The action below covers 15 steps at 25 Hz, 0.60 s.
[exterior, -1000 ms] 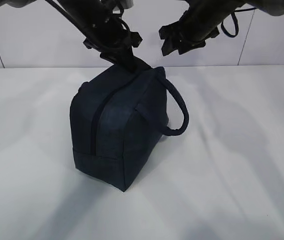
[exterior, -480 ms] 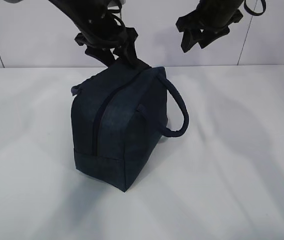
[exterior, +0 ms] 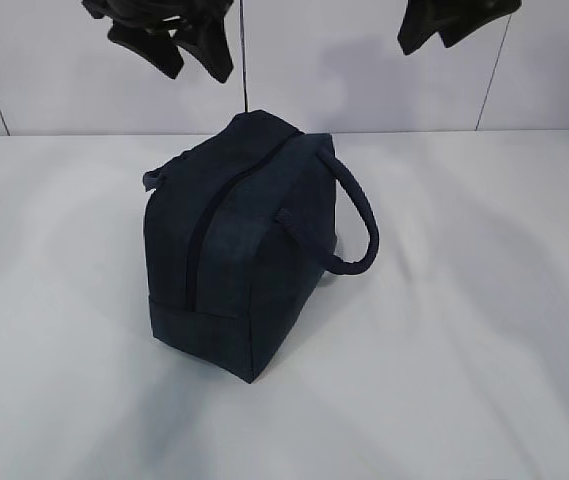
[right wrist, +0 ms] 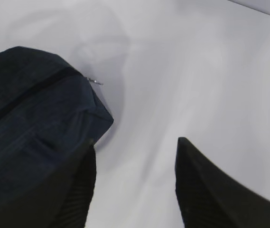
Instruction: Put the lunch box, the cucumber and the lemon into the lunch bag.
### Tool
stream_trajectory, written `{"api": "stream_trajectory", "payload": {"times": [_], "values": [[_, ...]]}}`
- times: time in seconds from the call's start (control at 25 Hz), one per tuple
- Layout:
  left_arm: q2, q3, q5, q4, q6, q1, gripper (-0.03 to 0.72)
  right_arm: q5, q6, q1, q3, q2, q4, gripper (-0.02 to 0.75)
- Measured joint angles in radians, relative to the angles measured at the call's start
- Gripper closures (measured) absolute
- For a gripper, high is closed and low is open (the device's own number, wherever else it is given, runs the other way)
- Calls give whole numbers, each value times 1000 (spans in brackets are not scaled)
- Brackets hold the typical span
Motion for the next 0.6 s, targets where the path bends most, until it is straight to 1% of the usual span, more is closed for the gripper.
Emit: {"api": "stream_trajectory", "payload": {"times": [0.08, 0.36, 0.6], "values": [[-74, 76, 2, 18, -6, 2, 218, 1, 10, 0, 66, -67, 0, 335], [-355, 323, 4, 69, -9, 2, 242, 3, 41, 0, 217, -307, 2, 335], [-594, 508, 8, 73, -10, 2, 286, 5, 45, 0, 371, -519, 19, 335]]}}
